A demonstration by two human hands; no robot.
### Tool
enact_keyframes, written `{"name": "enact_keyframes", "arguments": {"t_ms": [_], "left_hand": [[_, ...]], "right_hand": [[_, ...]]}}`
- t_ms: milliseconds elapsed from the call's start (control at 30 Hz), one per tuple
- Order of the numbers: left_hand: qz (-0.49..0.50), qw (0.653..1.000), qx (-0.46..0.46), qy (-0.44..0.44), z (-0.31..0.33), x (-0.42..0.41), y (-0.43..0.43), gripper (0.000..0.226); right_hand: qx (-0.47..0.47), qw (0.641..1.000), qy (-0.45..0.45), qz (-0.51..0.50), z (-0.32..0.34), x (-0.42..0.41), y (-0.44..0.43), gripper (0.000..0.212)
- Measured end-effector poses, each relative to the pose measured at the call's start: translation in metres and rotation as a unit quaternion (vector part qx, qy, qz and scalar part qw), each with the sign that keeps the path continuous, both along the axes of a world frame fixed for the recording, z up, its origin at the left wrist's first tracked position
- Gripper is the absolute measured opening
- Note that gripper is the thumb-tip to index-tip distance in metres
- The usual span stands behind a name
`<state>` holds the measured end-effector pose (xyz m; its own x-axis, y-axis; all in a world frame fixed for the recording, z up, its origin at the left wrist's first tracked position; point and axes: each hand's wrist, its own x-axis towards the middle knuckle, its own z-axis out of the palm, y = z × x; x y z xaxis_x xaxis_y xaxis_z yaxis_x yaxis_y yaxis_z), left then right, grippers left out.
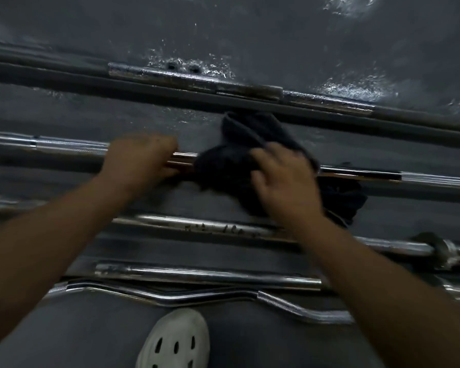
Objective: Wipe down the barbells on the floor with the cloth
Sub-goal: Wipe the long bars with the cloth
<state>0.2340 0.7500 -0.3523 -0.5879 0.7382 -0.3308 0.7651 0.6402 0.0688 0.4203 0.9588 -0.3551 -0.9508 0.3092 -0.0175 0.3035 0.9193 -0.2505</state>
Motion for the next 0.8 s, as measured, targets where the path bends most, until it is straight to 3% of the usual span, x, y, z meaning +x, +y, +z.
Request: {"name": "enact_keyframes", "arguments": {"t_ms": [33,100,133,200,233,300,367,400,433,500,533,600,633,700,733,800], "left_hand": [[0.000,1.000,-0.015,-0.018,0.000,0.000,0.001,0.042],[0.000,0.977,-0.114,-0.180,0.004,-0.023,0.016,0.052],[-0.005,0.948,-0.169,-0.268,0.007,-0.035,0.024,0.058],[-0.025,0.920,-0.215,-0.326,0.009,-0.050,0.038,0.066],[-0.014,0.933,-0.190,-0.305,0.008,-0.049,0.037,0.063],[0.007,0.987,-0.084,-0.137,0.003,-0.030,0.018,0.049],[-0.017,1.000,-0.006,-0.003,0.004,0.003,-0.001,0.039],[-0.015,0.999,-0.015,-0.027,0.004,0.001,0.001,0.038],[-0.008,0.993,-0.054,-0.107,0.006,-0.010,0.010,0.041],[0.006,0.940,-0.169,-0.296,0.014,-0.038,0.026,0.047],[-0.009,0.925,-0.192,-0.328,0.015,-0.045,0.031,0.050],[-0.010,0.951,-0.154,-0.267,0.012,-0.044,0.027,0.051],[-0.003,0.982,-0.092,-0.163,0.009,-0.033,0.017,0.047],[-0.013,1.000,-0.001,-0.004,0.002,-0.005,-0.001,0.038],[-0.017,1.000,-0.009,-0.011,0.000,-0.002,-0.001,0.038],[0.007,0.981,-0.076,-0.179,0.006,-0.022,0.011,0.042]], "right_hand": [[0.019,0.999,-0.008,-0.035,0.000,0.020,0.032,0.038],[0.032,0.988,-0.025,-0.148,0.004,0.050,0.078,0.041],[0.035,0.977,-0.023,-0.210,0.005,0.050,0.080,0.044],[0.043,0.963,-0.018,-0.265,0.002,0.016,0.042,0.047],[0.023,0.972,-0.010,-0.235,0.001,-0.006,0.010,0.047],[-0.022,0.988,0.020,-0.150,-0.002,-0.045,-0.059,0.047],[-0.060,0.993,0.023,-0.098,-0.005,-0.055,-0.092,0.048],[-0.054,0.996,0.023,-0.071,-0.007,-0.047,-0.085,0.047],[-0.035,0.998,0.022,-0.042,-0.006,-0.036,-0.067,0.046],[-0.006,1.000,0.007,-0.013,-0.006,-0.009,-0.018,0.041],[0.007,0.999,-0.006,-0.035,-0.005,0.007,0.009,0.039],[0.028,0.994,-0.029,-0.100,0.003,0.035,0.061,0.041],[0.023,0.989,-0.029,-0.145,0.007,0.042,0.074,0.047],[0.038,0.969,-0.021,-0.244,0.009,0.026,0.059,0.059],[0.044,0.963,-0.024,-0.263,0.005,0.005,0.034,0.062],[0.010,0.978,-0.002,-0.206,-0.002,-0.040,-0.036,0.053]]}}
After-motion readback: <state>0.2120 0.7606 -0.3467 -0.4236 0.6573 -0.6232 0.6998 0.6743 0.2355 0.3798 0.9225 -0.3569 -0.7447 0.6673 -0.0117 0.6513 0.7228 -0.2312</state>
